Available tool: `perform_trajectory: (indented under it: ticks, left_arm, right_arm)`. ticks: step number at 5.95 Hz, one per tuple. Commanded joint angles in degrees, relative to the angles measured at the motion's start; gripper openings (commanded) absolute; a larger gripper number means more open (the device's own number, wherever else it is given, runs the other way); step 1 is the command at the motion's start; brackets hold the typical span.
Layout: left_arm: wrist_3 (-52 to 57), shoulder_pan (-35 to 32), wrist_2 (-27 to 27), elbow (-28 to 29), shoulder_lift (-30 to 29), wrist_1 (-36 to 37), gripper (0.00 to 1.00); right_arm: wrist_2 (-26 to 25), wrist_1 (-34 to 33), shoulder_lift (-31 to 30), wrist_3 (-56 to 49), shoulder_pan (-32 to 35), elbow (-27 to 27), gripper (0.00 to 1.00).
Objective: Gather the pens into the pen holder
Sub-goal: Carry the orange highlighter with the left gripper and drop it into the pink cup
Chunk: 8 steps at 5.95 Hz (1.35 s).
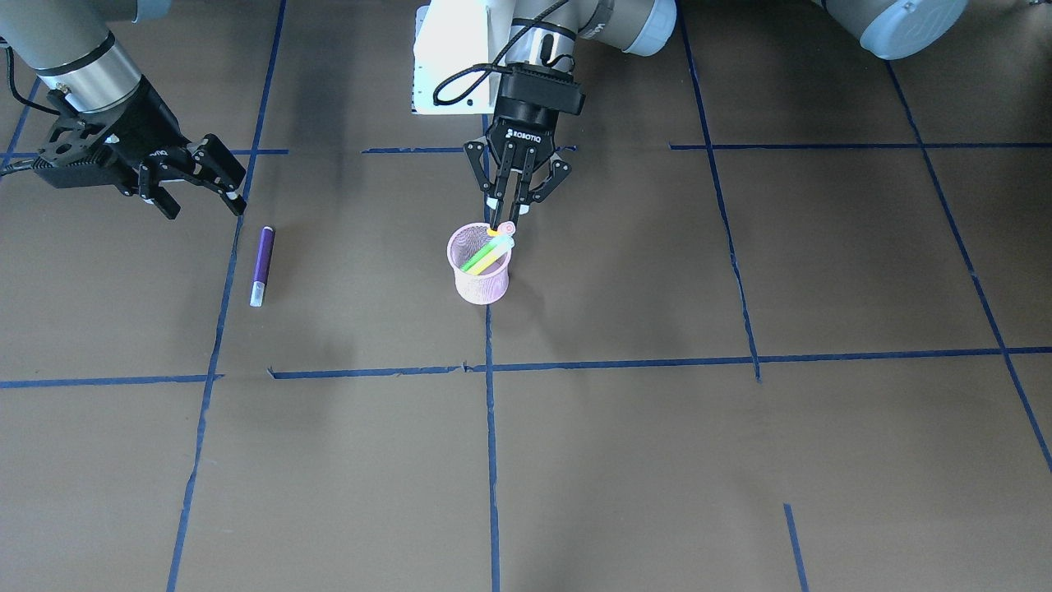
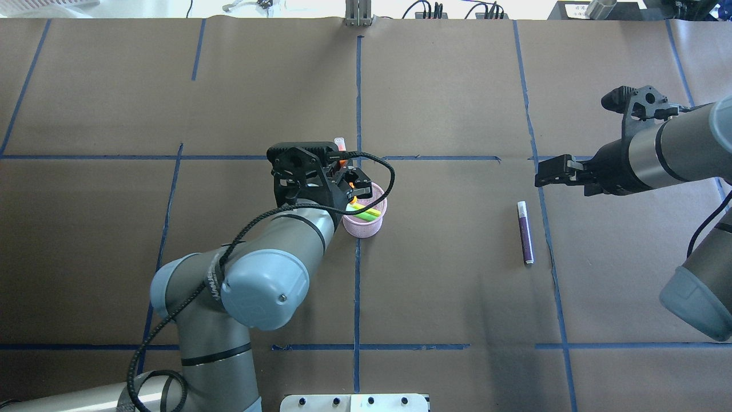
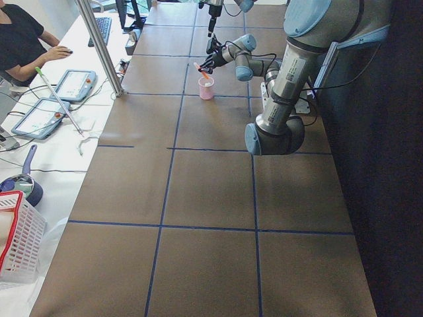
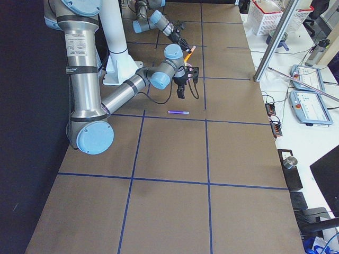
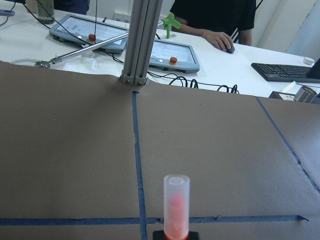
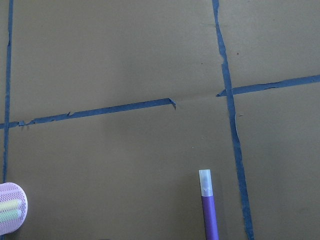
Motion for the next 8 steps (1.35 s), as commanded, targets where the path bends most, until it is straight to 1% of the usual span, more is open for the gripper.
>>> perform_trajectory:
  ticks: [1,2,3,4,5,6,7,8]
  left_arm:
    - [-5.9,1.4,4.7,4.7,-1.6,-1.1,0.02]
    - [-6.3,2.0,6.2,5.1,-1.7,-3.2,0.05]
    - [-6.4,2.7,7.3,6.2,-1.6,-6.1,0.15]
    - [-6.4,3.0,7.3,7.5,-1.7,-7.3,0.65]
    - [-6.2,3.1,7.4,7.4,-1.7,-7.3,1.0]
    - [-6.1,3.0,7.3,6.1,-1.6,-7.6,1.0]
    - [-5.6,2.6,7.3,4.6,-1.4,-12.6,1.0]
    - [-5.4,2.5,7.0,1.2,0.9,-13.8,1.0]
  right_arm:
    - [0.0,0.0,0.1,-0.1,-0.2,-0.2,1.0]
    - [0.0,0.0,0.1,-0.1,-0.2,-0.3,1.0]
    - [-0.1,0.0,0.1,-0.1,-0.2,-0.5,1.0]
    - [0.0,0.0,0.0,-0.1,-0.2,-0.8,1.0]
    - [-0.1,0.1,0.1,-0.1,-0.2,-1.4,1.0]
    - [0.0,0.0,0.2,-0.1,-0.3,-2.1,1.0]
    - [0.2,0.0,0.7,-0.2,-0.5,-4.2,1.0]
    - [1.5,-0.2,1.6,-0.1,-1.4,-6.8,1.0]
